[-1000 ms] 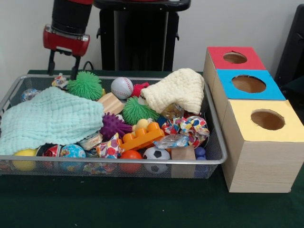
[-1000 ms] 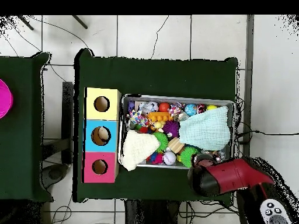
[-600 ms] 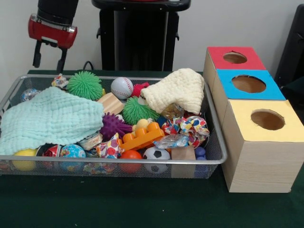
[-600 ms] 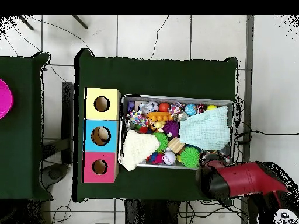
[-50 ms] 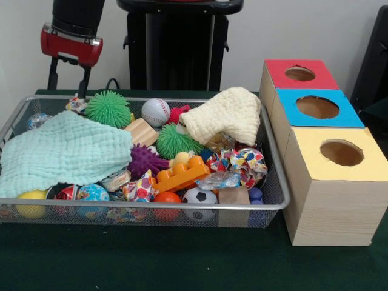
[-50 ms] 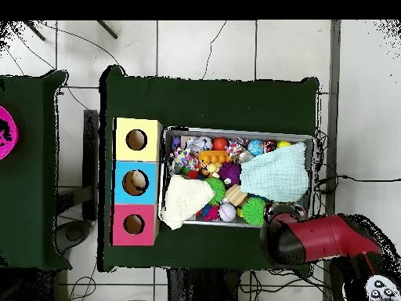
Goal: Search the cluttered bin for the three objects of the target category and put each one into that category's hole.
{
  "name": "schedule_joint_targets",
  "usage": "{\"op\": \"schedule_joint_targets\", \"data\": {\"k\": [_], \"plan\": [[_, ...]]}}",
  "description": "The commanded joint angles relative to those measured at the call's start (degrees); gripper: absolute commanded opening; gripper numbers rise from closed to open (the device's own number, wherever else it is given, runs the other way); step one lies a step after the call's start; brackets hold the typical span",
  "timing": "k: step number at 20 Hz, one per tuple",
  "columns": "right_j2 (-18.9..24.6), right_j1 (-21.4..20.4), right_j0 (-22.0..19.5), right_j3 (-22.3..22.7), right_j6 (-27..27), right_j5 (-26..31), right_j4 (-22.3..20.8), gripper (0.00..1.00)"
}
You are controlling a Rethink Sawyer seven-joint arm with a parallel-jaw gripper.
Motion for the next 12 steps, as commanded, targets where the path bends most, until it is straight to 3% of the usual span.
{"op": "schedule_joint_targets", "data": {"k": [1,8,12], "plan": [[5.59,4.72,-1.73,-4.07,-9.49,2.81,0.58,1.0],[12.74,10.01,-8.99,-4.85,-15.57,4.09,3.49,1.0],[14.99,11.94,-11.11,-5.69,-17.11,5.06,3.37,1.0]]}}
